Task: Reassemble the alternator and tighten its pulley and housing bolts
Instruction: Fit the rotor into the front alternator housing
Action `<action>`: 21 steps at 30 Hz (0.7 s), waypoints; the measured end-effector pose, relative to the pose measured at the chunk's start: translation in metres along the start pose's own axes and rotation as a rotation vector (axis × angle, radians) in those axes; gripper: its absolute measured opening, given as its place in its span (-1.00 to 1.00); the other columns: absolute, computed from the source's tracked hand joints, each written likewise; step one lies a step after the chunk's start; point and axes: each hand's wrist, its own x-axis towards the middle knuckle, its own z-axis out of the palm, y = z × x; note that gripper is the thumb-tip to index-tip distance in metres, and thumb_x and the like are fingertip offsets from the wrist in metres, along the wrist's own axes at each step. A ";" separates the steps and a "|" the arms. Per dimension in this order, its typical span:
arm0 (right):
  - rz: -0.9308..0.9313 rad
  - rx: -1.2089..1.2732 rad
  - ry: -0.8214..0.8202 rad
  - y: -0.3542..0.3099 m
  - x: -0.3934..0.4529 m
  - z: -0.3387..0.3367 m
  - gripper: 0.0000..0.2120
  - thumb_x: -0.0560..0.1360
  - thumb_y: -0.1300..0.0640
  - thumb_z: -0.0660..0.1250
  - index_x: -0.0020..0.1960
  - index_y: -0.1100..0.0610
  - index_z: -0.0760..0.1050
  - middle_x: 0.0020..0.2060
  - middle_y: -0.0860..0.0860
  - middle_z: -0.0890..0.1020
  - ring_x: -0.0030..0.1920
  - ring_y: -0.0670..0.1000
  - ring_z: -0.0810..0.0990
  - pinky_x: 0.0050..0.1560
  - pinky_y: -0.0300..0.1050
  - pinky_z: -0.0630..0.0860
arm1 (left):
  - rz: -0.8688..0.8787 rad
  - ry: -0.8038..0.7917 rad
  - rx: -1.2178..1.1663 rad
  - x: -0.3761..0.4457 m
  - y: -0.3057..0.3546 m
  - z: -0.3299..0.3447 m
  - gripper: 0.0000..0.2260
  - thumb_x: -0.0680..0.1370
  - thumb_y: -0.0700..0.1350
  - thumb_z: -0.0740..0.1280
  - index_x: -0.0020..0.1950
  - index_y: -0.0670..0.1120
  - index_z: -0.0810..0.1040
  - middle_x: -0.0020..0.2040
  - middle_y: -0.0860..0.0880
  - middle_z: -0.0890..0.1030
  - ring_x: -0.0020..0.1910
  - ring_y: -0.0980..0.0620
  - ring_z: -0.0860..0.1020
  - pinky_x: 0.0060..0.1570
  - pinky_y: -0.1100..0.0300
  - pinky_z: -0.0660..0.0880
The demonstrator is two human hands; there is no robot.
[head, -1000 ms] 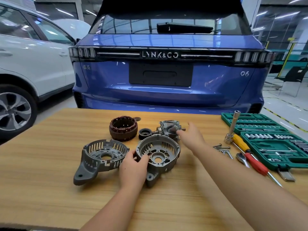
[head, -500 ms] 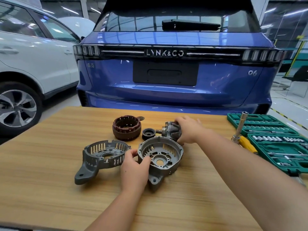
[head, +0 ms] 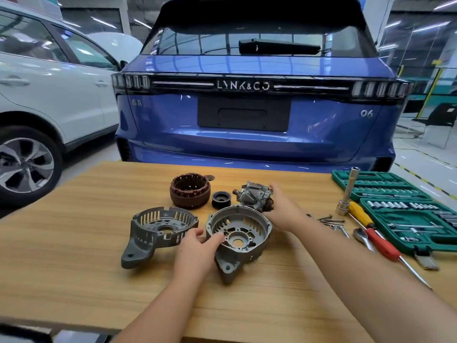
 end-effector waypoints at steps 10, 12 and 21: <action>0.129 -0.053 -0.018 0.011 -0.012 0.001 -0.71 0.67 0.03 0.21 -0.09 0.18 0.57 -0.18 0.13 0.67 -0.12 0.17 0.64 -0.10 0.05 0.58 | -0.176 -0.188 -0.155 0.014 0.006 -0.008 -0.56 0.48 0.16 0.53 0.21 -0.08 0.58 0.08 -0.07 0.71 0.01 -0.06 0.71 -0.01 -0.02 0.69; 0.097 -0.186 -0.015 0.011 -0.014 0.005 -0.69 0.69 -0.01 0.17 -0.15 0.11 0.48 -0.24 0.07 0.60 -0.22 0.09 0.57 -0.30 -0.06 0.42 | -0.191 -0.223 -0.199 0.011 0.007 -0.009 -0.67 0.53 0.03 0.52 0.18 -0.11 0.57 0.07 -0.11 0.71 -0.03 -0.06 0.73 -0.16 0.06 0.70; 0.082 -0.424 0.006 0.027 -0.057 -0.016 -0.74 0.70 -0.06 0.07 -0.06 0.04 0.38 -0.02 0.12 0.61 -0.09 0.17 0.52 -0.15 -0.02 0.37 | -0.188 -0.268 -0.222 0.007 0.009 -0.013 -0.71 0.56 -0.05 0.48 0.21 -0.15 0.57 -0.04 -0.11 0.74 -0.16 0.00 0.74 -0.26 0.10 0.67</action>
